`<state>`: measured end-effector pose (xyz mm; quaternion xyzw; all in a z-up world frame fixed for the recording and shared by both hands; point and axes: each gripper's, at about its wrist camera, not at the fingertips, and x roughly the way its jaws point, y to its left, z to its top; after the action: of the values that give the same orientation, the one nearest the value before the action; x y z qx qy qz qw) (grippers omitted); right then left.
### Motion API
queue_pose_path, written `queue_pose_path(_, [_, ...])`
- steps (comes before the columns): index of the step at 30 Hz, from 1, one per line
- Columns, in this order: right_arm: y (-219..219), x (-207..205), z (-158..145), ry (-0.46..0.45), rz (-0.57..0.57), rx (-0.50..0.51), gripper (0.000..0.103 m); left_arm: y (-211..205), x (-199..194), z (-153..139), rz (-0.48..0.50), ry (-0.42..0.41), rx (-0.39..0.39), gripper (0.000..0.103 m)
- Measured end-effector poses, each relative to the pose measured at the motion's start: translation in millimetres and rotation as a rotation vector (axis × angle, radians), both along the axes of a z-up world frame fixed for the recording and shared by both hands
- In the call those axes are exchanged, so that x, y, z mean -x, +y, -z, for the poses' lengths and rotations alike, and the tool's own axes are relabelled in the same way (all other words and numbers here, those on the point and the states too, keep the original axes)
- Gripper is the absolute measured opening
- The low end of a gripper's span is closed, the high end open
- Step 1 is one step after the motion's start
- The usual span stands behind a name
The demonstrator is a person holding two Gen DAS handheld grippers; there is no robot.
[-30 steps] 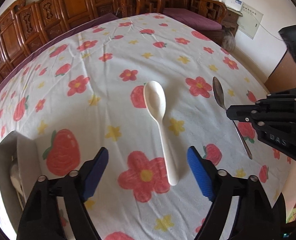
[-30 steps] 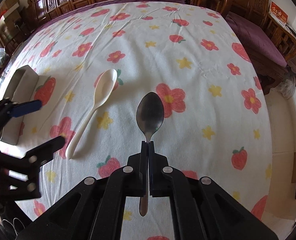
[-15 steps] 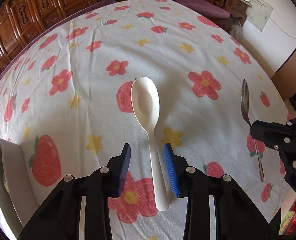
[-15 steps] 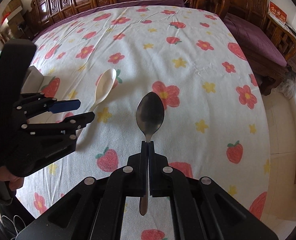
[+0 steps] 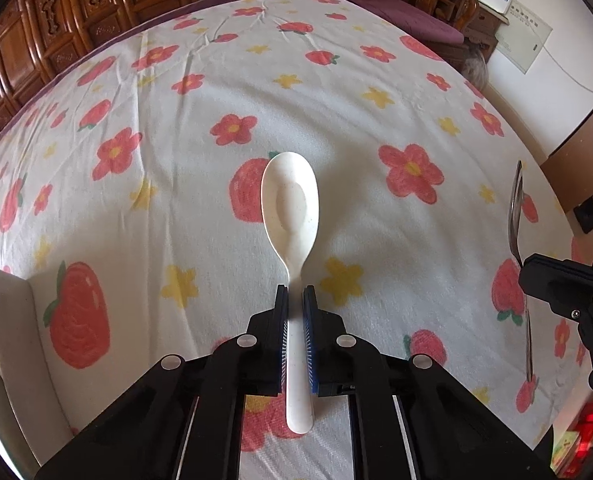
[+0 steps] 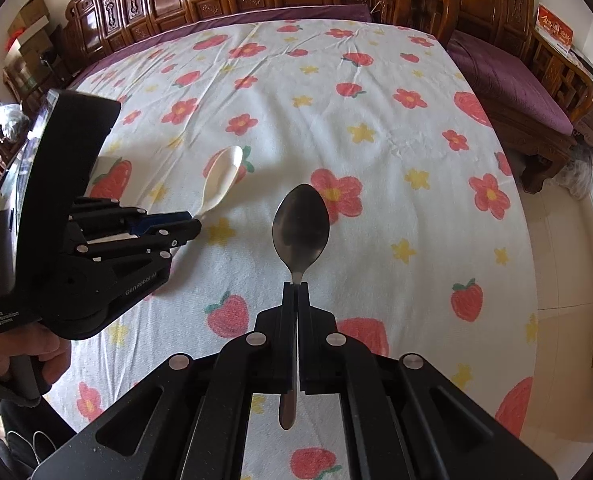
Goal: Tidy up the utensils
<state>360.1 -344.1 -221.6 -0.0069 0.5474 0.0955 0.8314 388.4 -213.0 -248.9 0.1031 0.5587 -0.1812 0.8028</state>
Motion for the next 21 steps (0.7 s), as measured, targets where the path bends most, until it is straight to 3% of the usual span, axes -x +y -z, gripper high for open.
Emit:
queue_pose_path(5, [7.5, 4.1, -4.8, -0.006, -0.011, -0.006, 0.002, 8.9, 5.1, -6.6, -0.017, -0.012, 0.014, 0.007])
queue_pose_path(21, [62.3, 13.2, -39.8, -0.063, -0.077, -0.017, 0.002, 62.3, 29.3, -66.8, -0.036, -0.118, 0.054, 0.007])
